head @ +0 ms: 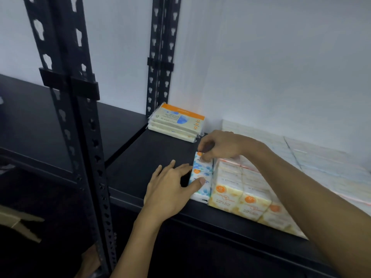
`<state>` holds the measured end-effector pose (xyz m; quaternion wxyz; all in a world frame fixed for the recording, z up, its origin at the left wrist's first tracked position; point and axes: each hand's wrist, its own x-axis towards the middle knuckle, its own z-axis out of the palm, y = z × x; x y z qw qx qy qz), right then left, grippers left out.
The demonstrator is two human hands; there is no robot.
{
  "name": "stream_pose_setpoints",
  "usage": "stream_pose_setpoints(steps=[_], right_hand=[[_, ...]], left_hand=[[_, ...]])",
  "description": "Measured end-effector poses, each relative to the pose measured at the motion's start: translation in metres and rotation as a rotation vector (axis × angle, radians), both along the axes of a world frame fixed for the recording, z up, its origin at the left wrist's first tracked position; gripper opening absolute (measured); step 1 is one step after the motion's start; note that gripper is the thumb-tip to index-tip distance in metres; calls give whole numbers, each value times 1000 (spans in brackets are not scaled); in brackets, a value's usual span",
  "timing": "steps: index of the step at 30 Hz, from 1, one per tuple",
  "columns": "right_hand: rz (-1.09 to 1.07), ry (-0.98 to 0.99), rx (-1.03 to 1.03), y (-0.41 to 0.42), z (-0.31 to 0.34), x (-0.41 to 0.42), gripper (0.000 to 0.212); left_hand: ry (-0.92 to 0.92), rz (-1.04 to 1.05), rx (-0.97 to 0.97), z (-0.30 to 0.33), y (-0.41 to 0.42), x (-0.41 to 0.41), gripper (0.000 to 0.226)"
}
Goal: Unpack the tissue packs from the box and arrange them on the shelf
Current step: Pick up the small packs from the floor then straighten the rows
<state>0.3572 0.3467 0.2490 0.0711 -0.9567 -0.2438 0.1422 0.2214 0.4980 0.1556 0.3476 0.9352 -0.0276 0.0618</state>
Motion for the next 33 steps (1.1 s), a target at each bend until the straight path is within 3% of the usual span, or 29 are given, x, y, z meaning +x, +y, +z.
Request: stream_pose_setpoints(steps=[5, 10, 13, 17, 19, 28, 33], right_hand=[[-64, -258, 176, -16, 17, -48, 42], [-163, -321, 248, -66, -2, -114, 44], [-231, -445, 233, -94, -23, -149, 50], [-212, -562, 131, -118, -42, -185, 68], [-208, -602, 106, -129, -50, -201, 72], [-308, -623, 218, -169, -86, -281, 73], [-404, -636, 226, -215, -103, -333, 74]], left_hand=[[65, 70, -104, 9, -3, -10, 64], [64, 147, -39, 3, -11, -17, 53], [-54, 197, -28, 1, -15, -26, 49], [-259, 248, 187, -31, -20, -50, 74], [-267, 257, 261, -47, -20, -69, 75], [-217, 163, 356, -41, -35, -142, 69], [-260, -76, 281, -21, -103, -182, 64]])
